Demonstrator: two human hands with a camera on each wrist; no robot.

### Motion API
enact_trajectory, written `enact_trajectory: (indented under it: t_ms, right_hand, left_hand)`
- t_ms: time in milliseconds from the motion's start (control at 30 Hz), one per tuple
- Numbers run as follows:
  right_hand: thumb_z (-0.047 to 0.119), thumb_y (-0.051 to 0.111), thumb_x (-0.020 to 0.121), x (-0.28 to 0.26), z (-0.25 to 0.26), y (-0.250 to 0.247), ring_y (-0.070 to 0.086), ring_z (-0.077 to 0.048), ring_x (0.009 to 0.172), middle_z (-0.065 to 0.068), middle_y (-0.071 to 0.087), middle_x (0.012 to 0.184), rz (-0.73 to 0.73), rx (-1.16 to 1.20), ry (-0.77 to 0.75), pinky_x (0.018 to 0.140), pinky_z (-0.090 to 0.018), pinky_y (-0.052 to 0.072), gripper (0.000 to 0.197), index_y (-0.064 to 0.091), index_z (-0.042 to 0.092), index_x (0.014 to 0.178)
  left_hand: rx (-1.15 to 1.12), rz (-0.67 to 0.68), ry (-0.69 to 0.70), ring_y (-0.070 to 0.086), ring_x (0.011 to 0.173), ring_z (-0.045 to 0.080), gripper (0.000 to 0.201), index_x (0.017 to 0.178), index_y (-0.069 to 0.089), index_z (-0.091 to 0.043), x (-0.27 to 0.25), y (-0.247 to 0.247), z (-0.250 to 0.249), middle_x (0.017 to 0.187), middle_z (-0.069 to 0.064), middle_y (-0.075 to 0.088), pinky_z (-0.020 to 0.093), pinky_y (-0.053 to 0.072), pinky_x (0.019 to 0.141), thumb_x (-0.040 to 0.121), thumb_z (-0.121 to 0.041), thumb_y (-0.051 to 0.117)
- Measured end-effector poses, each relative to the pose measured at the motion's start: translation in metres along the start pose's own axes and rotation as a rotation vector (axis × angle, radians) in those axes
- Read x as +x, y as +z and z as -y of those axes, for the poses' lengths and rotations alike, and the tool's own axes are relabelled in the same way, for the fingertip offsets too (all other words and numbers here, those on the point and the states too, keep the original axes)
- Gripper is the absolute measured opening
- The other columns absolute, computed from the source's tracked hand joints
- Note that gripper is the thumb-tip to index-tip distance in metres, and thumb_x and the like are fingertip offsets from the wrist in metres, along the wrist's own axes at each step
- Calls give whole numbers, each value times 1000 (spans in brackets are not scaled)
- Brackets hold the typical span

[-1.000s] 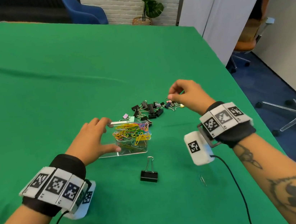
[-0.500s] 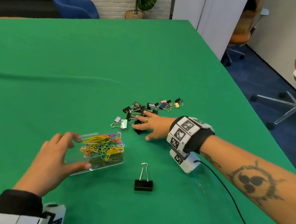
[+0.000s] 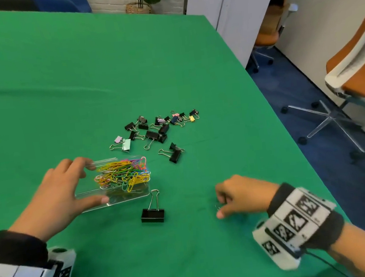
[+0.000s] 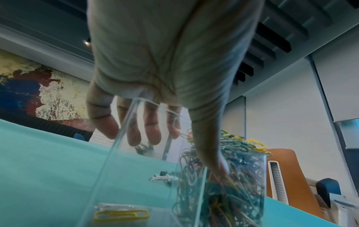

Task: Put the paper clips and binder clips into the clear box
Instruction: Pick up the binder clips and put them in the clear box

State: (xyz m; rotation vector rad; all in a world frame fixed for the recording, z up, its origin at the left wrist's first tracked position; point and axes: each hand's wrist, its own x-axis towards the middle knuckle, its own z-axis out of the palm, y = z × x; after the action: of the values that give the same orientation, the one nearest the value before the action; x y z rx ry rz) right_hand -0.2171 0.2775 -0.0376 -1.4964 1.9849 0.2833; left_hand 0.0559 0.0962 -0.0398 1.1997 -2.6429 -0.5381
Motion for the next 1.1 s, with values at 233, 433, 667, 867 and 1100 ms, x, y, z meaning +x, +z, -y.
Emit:
enact_trajectory:
  t_ms: [233,433,667,867,1100]
  right_hand:
    - [6,49,81,3,4,24,62,-25,91,-10,69,100,-133,-7,46,71,-26,42,24,46,21,63]
    - [14,59,84,-6,36,-29,48,-13,68,2,59,78,-451,231,-172,67,-24,37,16,51,26,77]
    - [10,58,83,21,97,-54,49,-15,71,9,55,69,-512,210,-373,77,-33,49,11,63,18,89]
    - [9,59,83,27,107,-57,46,-15,70,5,57,79,-547,185,-405,75,-30,46,13,61,17,94]
    - [10,64,81,29,62,-88,42,-1,57,2,57,77,-734,360,-265,69,-25,39,11,63,14,91]
  left_hand:
    - [-21,32,37,46,99,19,69,115,47,-22,0,8,-21,99,-3,44,33,39,84,59,-46,77]
    - [-21,9,33,45,98,20,68,116,47,-20,0,12,-26,98,-3,43,32,39,84,60,-44,78]
    - [-16,12,39,43,95,17,69,116,47,-20,0,11,-25,97,-4,42,29,36,79,60,-46,78]
    - [-17,17,31,44,96,20,71,118,47,-20,1,10,-26,96,-4,42,34,40,83,60,-46,79]
    - [-26,24,26,44,98,18,70,119,46,-23,1,10,-27,98,-6,41,30,39,81,61,-48,77]
